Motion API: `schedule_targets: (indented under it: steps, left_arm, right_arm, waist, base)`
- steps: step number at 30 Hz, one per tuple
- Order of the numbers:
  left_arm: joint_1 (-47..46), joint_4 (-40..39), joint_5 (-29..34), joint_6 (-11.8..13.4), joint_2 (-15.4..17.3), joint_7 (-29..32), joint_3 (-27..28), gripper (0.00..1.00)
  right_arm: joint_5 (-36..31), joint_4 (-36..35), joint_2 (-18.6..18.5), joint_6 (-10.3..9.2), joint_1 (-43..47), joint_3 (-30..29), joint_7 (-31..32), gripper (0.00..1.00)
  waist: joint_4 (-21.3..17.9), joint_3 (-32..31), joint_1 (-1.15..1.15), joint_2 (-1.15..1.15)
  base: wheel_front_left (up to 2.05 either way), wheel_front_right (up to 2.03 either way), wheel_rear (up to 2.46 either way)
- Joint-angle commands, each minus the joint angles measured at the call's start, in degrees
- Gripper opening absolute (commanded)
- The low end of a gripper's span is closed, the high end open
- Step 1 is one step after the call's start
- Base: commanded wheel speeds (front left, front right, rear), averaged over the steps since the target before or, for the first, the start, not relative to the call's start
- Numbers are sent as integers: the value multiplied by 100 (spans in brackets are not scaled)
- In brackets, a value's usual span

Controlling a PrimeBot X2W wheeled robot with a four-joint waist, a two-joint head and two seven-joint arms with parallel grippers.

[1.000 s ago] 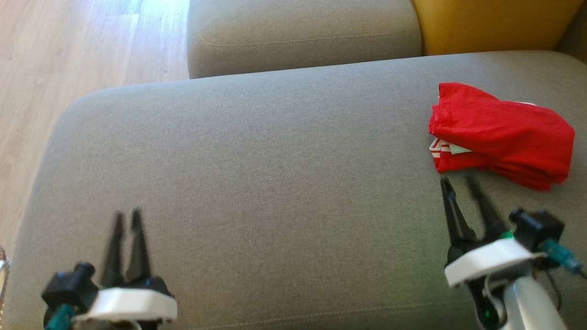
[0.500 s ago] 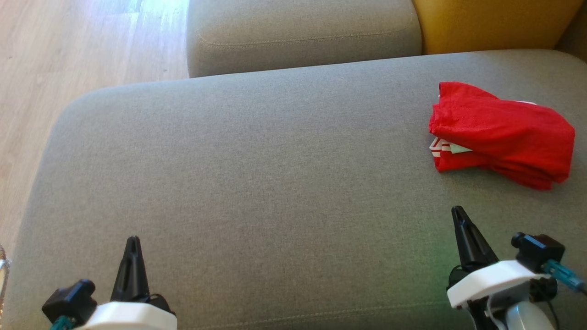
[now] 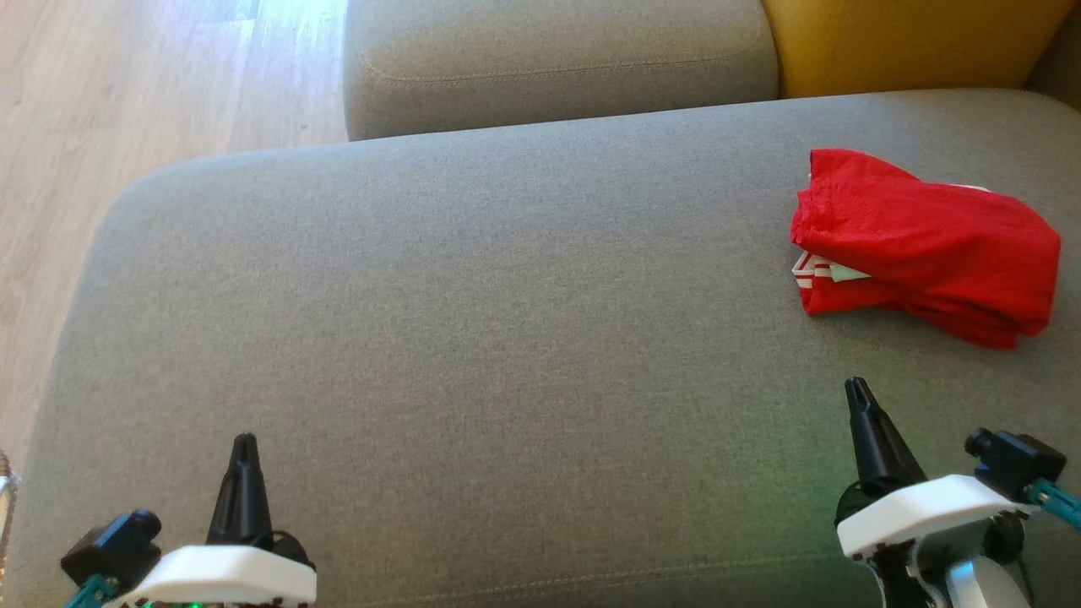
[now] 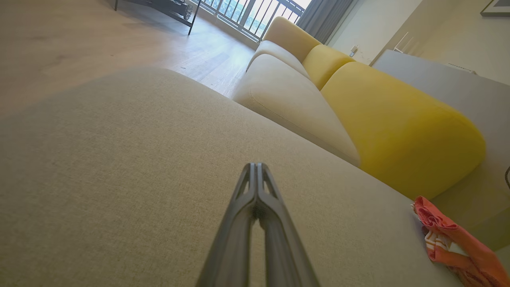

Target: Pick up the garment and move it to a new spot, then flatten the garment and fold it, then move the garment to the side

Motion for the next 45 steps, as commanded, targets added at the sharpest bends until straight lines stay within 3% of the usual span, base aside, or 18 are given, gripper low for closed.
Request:
schedule_targets:
  steps: [1,45]
  left_arm:
    - [-324,-146,-147,-56,85,27,81,0]
    - [-819,254,-2795,-382,147,692,342,0]
  right_arm:
    - [161,-231,-5,0,-304,-10,43,0]
    - [2876,-377,-2,-1,-348,-166,759,0]
  waist:
    - [0,2,0,0]
    - [12,76,0,0]
  base:
    - [0,0,0]
    - [0,0,0]
